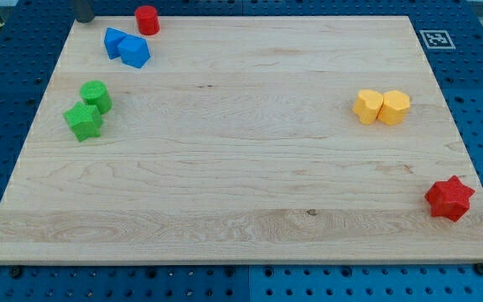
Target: Push the red circle parallel to the right of the blue cube
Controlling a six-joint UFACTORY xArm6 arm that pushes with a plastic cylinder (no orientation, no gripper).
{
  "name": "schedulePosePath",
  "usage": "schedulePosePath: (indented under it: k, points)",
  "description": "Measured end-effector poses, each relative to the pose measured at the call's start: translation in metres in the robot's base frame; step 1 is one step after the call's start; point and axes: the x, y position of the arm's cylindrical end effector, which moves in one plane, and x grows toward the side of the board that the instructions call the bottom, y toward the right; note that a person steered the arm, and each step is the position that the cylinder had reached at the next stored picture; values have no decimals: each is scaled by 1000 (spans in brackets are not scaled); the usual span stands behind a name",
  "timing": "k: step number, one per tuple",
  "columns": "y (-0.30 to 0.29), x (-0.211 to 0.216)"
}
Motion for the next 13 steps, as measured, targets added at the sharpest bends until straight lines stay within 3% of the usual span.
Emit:
schedulePosePath:
  k: [10,13]
  points:
    - [142,0]
    - [179,45]
